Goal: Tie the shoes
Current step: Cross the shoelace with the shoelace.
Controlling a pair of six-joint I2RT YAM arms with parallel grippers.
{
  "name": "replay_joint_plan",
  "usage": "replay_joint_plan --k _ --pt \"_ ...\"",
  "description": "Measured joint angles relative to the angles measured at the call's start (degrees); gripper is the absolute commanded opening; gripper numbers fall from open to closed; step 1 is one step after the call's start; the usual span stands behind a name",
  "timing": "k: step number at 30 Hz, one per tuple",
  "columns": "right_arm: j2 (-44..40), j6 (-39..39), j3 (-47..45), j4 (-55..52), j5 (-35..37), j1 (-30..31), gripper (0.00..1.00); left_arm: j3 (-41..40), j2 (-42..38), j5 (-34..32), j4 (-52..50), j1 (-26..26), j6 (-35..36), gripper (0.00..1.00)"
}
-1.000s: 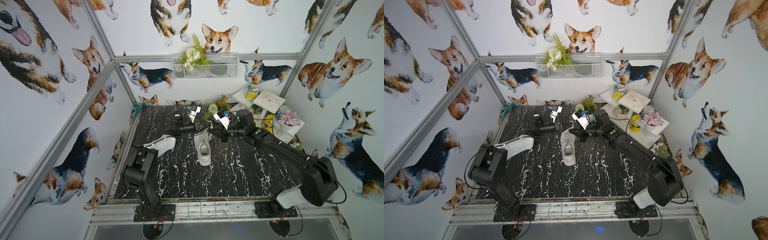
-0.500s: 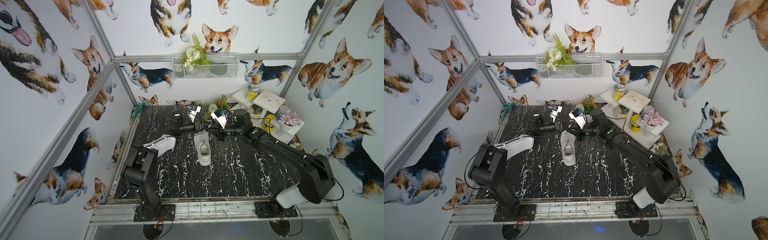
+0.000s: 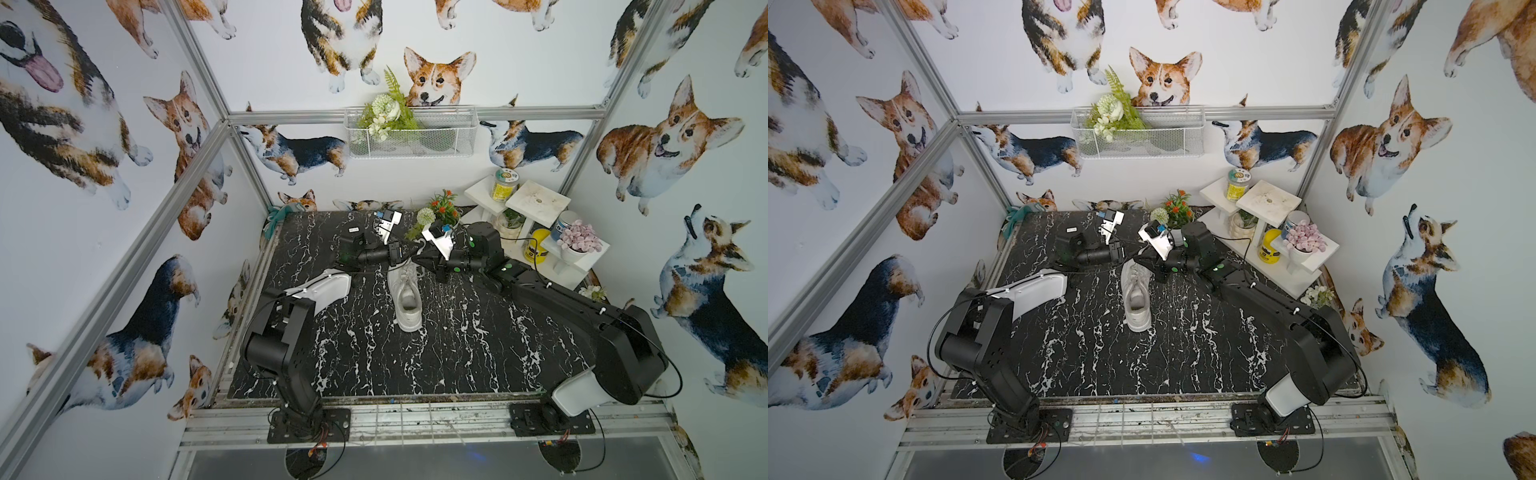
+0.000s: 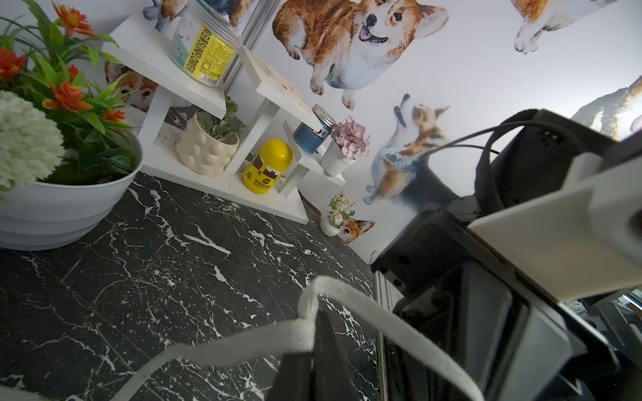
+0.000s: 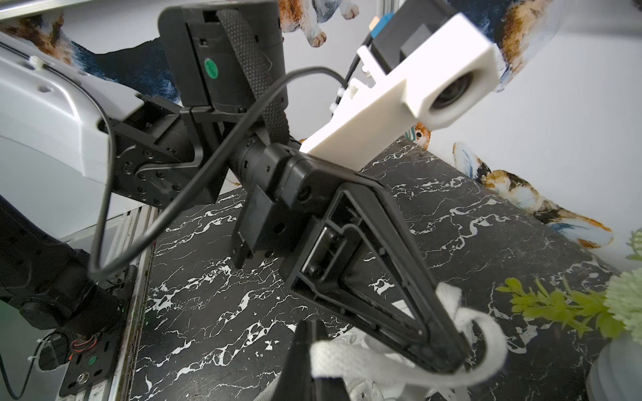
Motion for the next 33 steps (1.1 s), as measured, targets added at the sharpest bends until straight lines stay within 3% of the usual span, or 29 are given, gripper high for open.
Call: replay_joint_plan --k 21,33 --pt "3.8 -5.0 -5.6 10.3 9.2 -0.2 0.0 1.2 1.1 -0.9 0.0 0.0 -1.1 0.03" --pt "6.4 -9.2 -6.2 10.3 14.8 -0.2 0.0 1.6 1.6 -0.8 0.0 -0.1 -1.1 0.03"
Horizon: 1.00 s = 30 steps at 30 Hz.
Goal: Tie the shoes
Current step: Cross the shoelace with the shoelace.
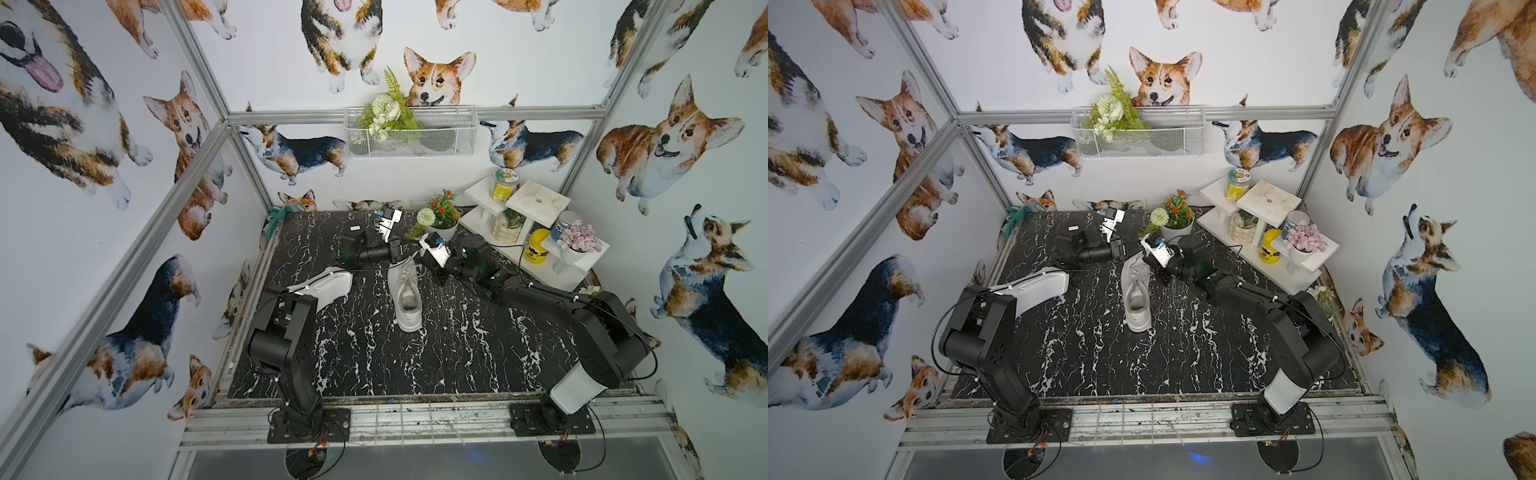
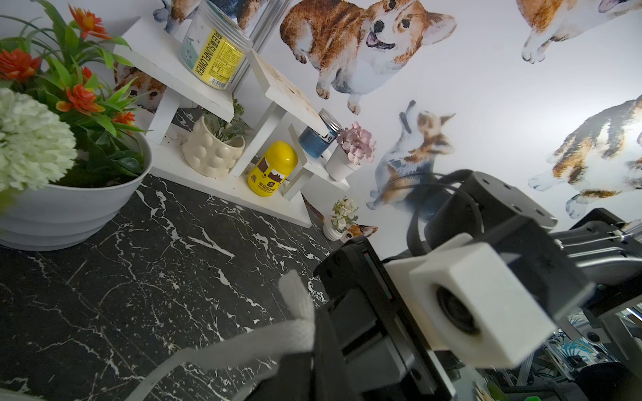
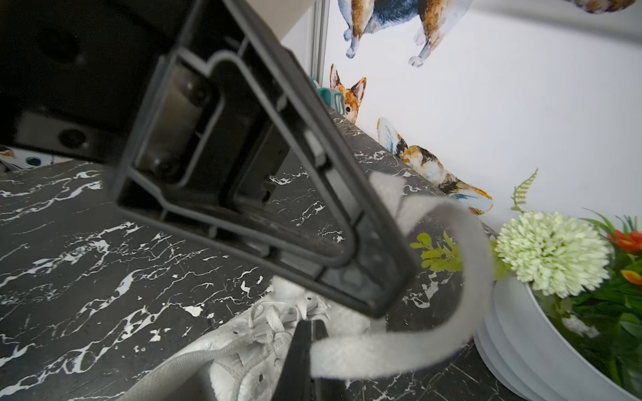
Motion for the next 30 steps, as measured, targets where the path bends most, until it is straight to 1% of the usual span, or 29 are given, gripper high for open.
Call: replay_joint_plan --k 7,14,17,21,30 --pt "1.4 -1.3 -0.8 -1.6 1.3 0.0 0.01 0.0 0.2 0.0 0.0 0.0 0.0 0.03" --pt "0.7 -0.9 -1.8 -2.8 1.4 0.0 0.27 -0.6 0.3 0.0 0.0 0.0 0.0 0.03" --pt "-1.3 -0.2 -2.9 -3.2 0.8 0.0 0.35 -1.0 0.3 0.0 0.0 0.0 0.0 0.03" --pt "-3.9 -0.2 -4.5 -3.7 -0.3 0.0 0.42 -1.2 0.3 0.0 0.0 0.0 0.0 0.03" --pt "-6.8 -1.5 -6.4 -7.0 -1.5 -0.3 0.5 -1.6 0.4 -0.3 0.0 0.0 0.0 0.03"
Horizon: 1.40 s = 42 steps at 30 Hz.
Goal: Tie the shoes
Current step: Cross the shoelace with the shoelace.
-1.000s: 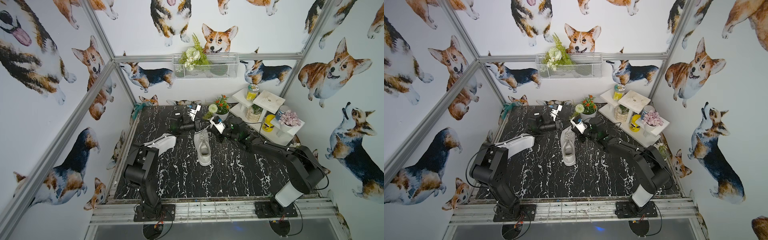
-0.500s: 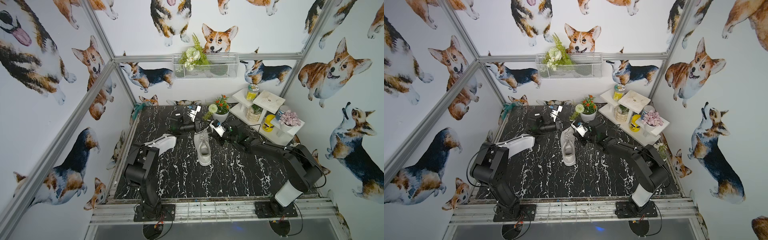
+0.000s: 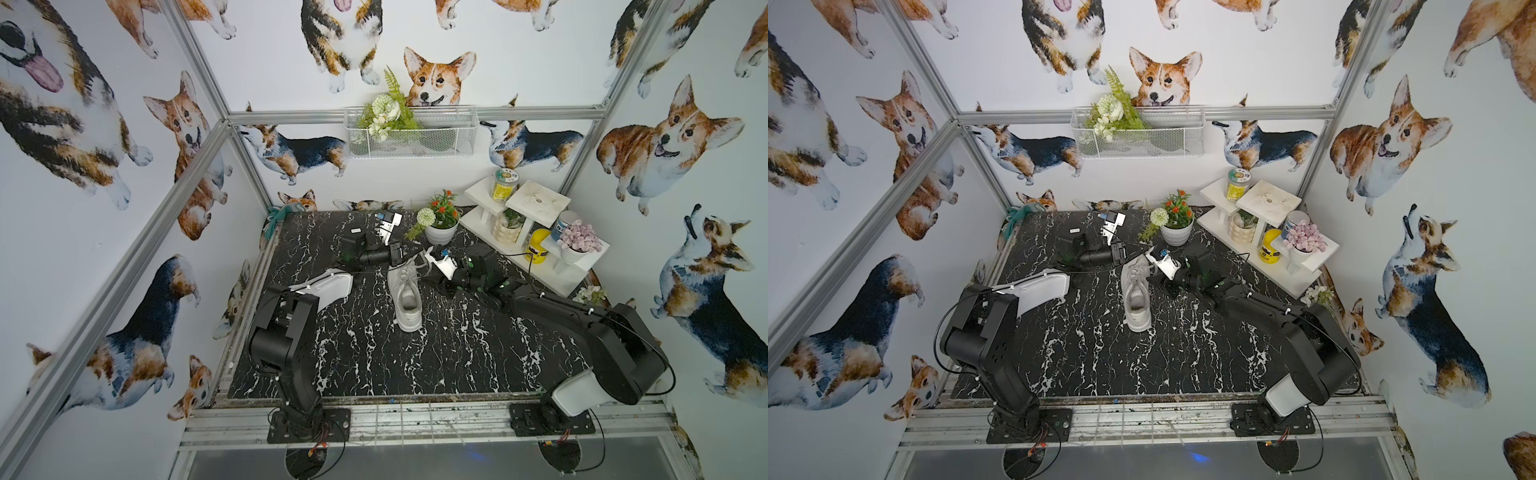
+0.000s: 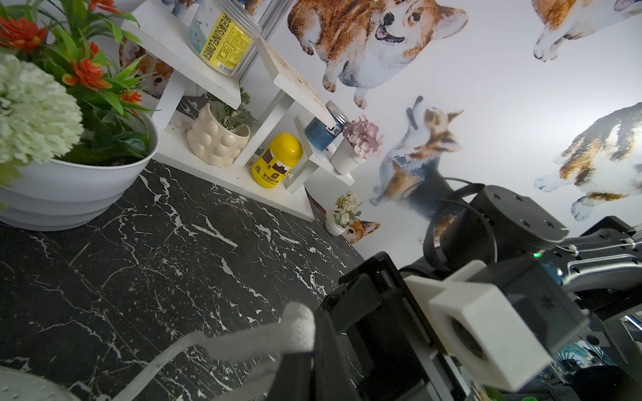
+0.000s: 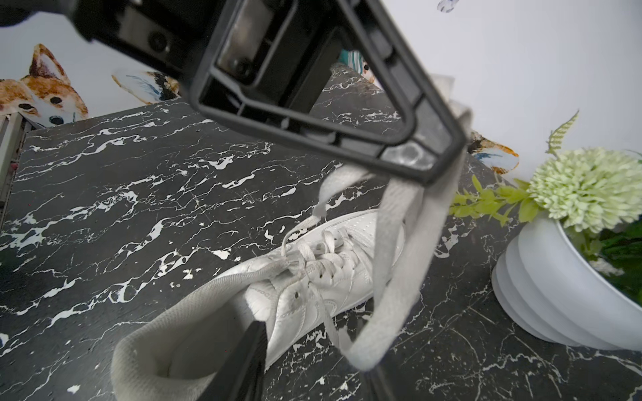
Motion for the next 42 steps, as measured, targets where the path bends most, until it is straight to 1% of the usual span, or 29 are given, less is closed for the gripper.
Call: replay_joint_plan --k 3,7,11,15,17,19,24,30,32,34,36,39,42 --pt "0.5 -0.2 -0.2 -0.6 0.0 -0.2 0.49 0.0 0.1 -0.2 0.0 0.0 0.0 0.03" --pt "4.1 0.1 2.4 -1.2 -0.7 -0.3 0.48 0.0 0.3 -0.2 0.2 0.0 0.0 0.03" --pt "5.8 1.3 4.1 -1.2 -0.9 0.0 0.52 0.0 0.3 -0.2 0.4 0.0 0.0 0.03" --pt "6.1 1.3 4.7 -1.3 -0.1 0.1 0.61 0.0 0.3 -0.2 0.4 0.0 0.0 0.03" --pt "6.0 1.3 4.6 -1.5 0.3 0.1 0.62 0.0 0.3 -0.2 0.4 0.0 0.0 0.03" --pt "5.8 1.2 4.2 -2.0 1.4 0.0 0.67 0.0 0.3 -0.2 0.4 0.0 0.0 0.03" --pt "5.7 -0.3 3.0 -4.4 2.6 -0.1 0.69 0.1 0.3 -0.2 0.4 0.0 0.0 0.03" --pt "5.8 -0.5 0.9 -4.5 3.2 -0.2 0.69 0.4 0.3 -0.2 0.3 0.0 0.0 0.03" --pt "5.4 -0.4 -0.2 -4.4 3.2 -0.7 0.66 0.4 0.3 -0.2 0.2 0.0 0.0 0.03" --pt "4.2 -0.3 -2.2 -3.6 2.3 -2.6 0.55 0.6 0.3 -0.2 0.1 0.0 0.0 0.03" --pt "2.6 0.4 -5.0 -1.3 -0.7 -5.6 0.49 0.7 0.2 -0.2 0.0 0.0 0.1 0.03" --pt "1.8 3.4 -9.6 5.0 -6.7 -10.0 0.49 0.9 0.1 -0.2 -0.3 0.0 0.5 0.03" --pt "3.8 5.9 -10.7 10.4 -12.0 -11.0 0.48 0.9 0.1 -0.2 -0.7 0.0 0.5 0.03"
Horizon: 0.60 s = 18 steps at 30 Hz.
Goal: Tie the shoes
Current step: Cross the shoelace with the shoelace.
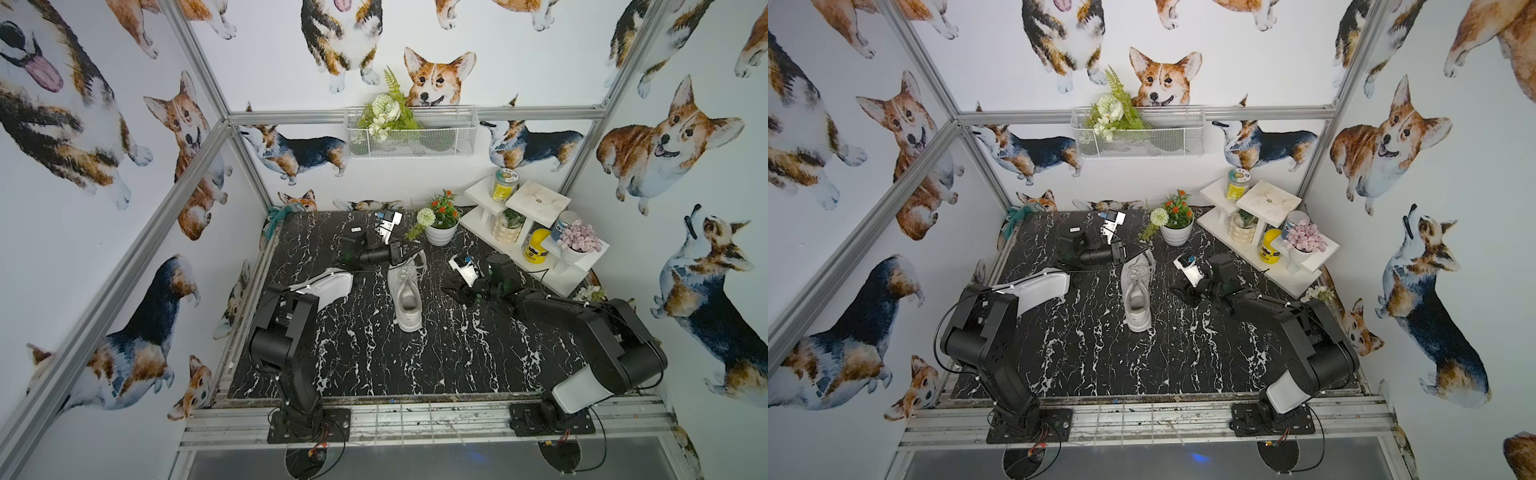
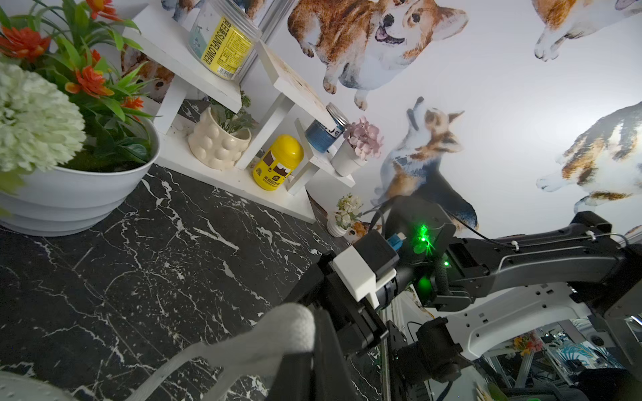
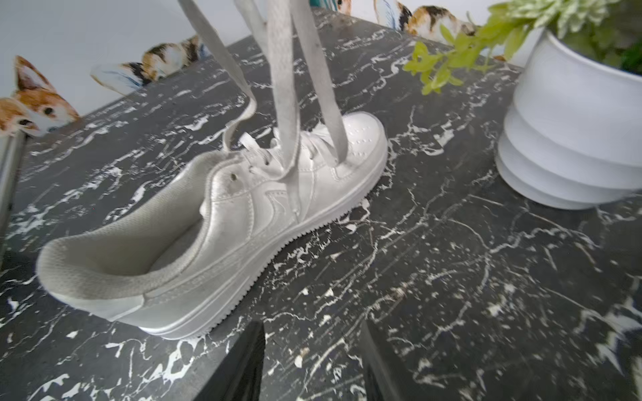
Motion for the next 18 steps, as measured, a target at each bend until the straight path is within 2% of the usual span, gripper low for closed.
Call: replay_joint_plan --k 7,18 --pt "8.5 4.7 1.7 10.9 -7.5 -0.2 0.46 0.0 -0.3 0.0 -0.3 0.0 0.0 0.03" --pt "17.2 6.7 6.6 16.0 -9.3 2.9 0.4 0.0 -0.3 0.0 -0.4 0.0 0.0 0.03"
